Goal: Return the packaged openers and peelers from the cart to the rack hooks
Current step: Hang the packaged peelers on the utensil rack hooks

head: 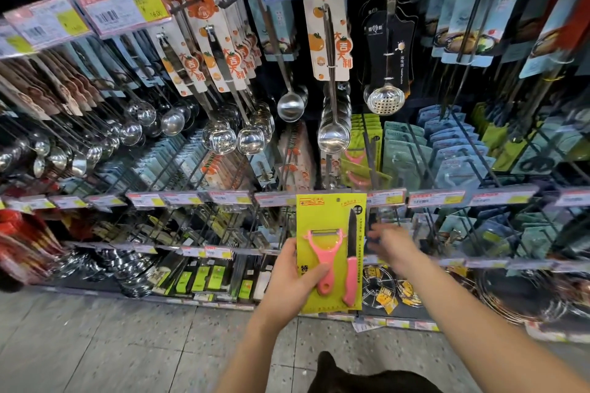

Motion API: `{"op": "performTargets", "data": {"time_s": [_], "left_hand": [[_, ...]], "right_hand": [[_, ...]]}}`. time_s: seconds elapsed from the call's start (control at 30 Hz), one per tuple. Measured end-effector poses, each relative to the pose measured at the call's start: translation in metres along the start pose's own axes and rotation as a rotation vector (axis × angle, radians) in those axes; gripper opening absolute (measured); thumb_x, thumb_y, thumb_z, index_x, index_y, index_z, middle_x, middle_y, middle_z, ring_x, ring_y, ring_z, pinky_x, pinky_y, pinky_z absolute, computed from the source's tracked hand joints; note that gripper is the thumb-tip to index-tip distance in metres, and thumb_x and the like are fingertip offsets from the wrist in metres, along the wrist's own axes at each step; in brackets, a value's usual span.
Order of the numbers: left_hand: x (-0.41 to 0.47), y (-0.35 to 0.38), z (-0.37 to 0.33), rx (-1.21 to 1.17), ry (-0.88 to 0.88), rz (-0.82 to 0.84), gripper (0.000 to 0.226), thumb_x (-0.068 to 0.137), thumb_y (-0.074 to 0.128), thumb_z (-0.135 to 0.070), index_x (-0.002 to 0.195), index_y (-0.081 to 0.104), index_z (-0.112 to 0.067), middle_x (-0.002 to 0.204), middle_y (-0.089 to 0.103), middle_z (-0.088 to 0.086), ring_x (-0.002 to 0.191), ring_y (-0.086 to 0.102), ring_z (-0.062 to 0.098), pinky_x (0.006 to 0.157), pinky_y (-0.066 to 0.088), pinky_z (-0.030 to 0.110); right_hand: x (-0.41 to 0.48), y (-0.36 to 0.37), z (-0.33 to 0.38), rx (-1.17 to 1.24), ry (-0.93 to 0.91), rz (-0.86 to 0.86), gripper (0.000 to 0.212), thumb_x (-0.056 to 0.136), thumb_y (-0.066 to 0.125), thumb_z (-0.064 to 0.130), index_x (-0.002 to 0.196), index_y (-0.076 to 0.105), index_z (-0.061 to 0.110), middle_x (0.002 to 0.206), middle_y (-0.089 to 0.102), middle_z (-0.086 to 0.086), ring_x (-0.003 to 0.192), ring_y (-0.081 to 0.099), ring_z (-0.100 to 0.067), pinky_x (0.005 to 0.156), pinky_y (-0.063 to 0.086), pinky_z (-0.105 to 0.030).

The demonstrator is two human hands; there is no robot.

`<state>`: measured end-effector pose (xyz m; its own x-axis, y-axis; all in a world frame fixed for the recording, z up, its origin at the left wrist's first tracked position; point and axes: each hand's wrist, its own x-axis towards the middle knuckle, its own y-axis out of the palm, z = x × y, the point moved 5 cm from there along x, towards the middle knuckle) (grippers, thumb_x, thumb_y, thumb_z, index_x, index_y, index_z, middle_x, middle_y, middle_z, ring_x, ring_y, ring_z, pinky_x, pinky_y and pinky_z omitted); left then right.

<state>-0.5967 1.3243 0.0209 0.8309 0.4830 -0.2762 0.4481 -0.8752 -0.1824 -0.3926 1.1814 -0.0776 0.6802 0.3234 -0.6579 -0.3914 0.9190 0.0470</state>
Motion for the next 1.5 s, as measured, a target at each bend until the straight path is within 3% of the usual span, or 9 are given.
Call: {"op": "performTargets", "data": {"time_s": [0.3, 0.43, 0.6, 0.77, 0.83, 0.93, 1.17, 1.33, 1.5], "left_hand": [[0.012, 0.043, 0.035, 0.017, -0.105, 0.119, 0.052, 0.084, 0.082, -0.036, 0.127, 0.057, -0.02, 0.116, 0.078, 0.003, 0.11, 0.074, 0.023, 0.101, 0.056, 0.056], [0.021, 0.063, 0.044, 0.046, -0.146, 0.165, 0.045, 0.089, 0.082, -0.028, 0.125, 0.055, -0.025, 0.116, 0.077, 0.003, 0.107, 0.075, 0.018, 0.096, 0.059, 0.046], [0.029, 0.079, 0.05, 0.088, -0.224, 0.184, 0.037, 0.094, 0.077, -0.028, 0.116, 0.051, -0.014, 0.079, 0.073, -0.008, 0.058, 0.058, 0.009, 0.054, 0.045, 0.026], [0.043, 0.078, 0.057, 0.137, -0.241, 0.104, 0.021, 0.098, 0.069, -0.019, 0.112, 0.054, -0.013, 0.085, 0.069, -0.003, 0.068, 0.066, 0.005, 0.063, 0.056, 0.03], [0.047, 0.076, 0.06, 0.142, -0.25, 0.068, 0.022, 0.095, 0.07, -0.023, 0.112, 0.057, -0.018, 0.1, 0.074, 0.006, 0.09, 0.072, 0.02, 0.088, 0.06, 0.049], [0.05, 0.076, 0.066, 0.157, -0.256, 0.045, 0.012, 0.097, 0.066, -0.02, 0.099, 0.055, -0.022, 0.084, 0.066, 0.003, 0.073, 0.059, 0.02, 0.068, 0.05, 0.04], [0.053, 0.081, 0.07, 0.185, -0.251, -0.018, 0.028, 0.101, 0.063, -0.01, 0.083, 0.047, -0.025, 0.057, 0.046, -0.008, 0.045, 0.036, 0.007, 0.043, 0.029, 0.02], [0.056, 0.086, 0.08, 0.199, -0.302, 0.002, 0.014, 0.099, 0.064, -0.015, 0.093, 0.056, -0.025, 0.072, 0.059, 0.005, 0.052, 0.043, 0.014, 0.048, 0.035, 0.028], [0.061, 0.086, 0.079, 0.247, -0.261, -0.056, 0.009, 0.1, 0.064, -0.023, 0.101, 0.057, -0.017, 0.07, 0.054, 0.001, 0.06, 0.043, 0.017, 0.055, 0.034, 0.031]], "right_hand": [[-0.1, -0.006, 0.007, 0.251, -0.052, 0.321, 0.017, 0.102, 0.051, 0.022, 0.092, 0.064, 0.018, 0.082, 0.066, -0.001, 0.067, 0.066, -0.012, 0.066, 0.05, -0.034], [-0.101, -0.018, 0.009, 0.093, -0.191, 0.245, 0.014, 0.096, 0.068, 0.019, 0.109, 0.071, 0.014, 0.109, 0.076, -0.013, 0.106, 0.071, -0.034, 0.082, 0.055, -0.041], [-0.079, -0.032, 0.018, 0.177, -0.255, 0.125, 0.025, 0.091, 0.075, 0.019, 0.112, 0.064, 0.009, 0.121, 0.064, -0.015, 0.118, 0.061, -0.025, 0.114, 0.038, -0.041], [-0.043, -0.037, 0.01, 0.145, -0.367, 0.196, 0.111, 0.048, 0.09, 0.069, 0.115, 0.055, -0.012, 0.104, 0.063, -0.023, 0.114, 0.064, -0.039, 0.113, 0.04, -0.058], [-0.073, -0.03, 0.028, 0.202, -0.339, 0.185, 0.084, 0.069, 0.089, 0.05, 0.118, 0.058, -0.011, 0.107, 0.061, -0.01, 0.113, 0.064, -0.032, 0.113, 0.041, -0.044], [-0.078, -0.025, 0.03, 0.227, -0.281, 0.168, 0.037, 0.096, 0.064, 0.005, 0.128, 0.054, -0.01, 0.117, 0.058, -0.011, 0.095, 0.057, -0.009, 0.091, 0.043, -0.025], [-0.069, -0.029, 0.028, 0.198, -0.258, 0.166, 0.038, 0.096, 0.063, 0.001, 0.13, 0.051, -0.013, 0.127, 0.062, -0.02, 0.116, 0.061, -0.025, 0.112, 0.038, -0.046], [-0.065, -0.031, 0.024, 0.092, -0.29, 0.144, 0.023, 0.096, 0.064, 0.0, 0.088, 0.072, 0.02, 0.076, 0.069, -0.001, 0.087, 0.061, -0.02, 0.095, 0.047, -0.043], [-0.057, -0.033, 0.029, 0.053, -0.363, 0.158, 0.01, 0.096, 0.064, 0.004, 0.096, 0.069, 0.012, 0.088, 0.073, -0.005, 0.083, 0.07, -0.009, 0.099, 0.055, -0.042]]}}
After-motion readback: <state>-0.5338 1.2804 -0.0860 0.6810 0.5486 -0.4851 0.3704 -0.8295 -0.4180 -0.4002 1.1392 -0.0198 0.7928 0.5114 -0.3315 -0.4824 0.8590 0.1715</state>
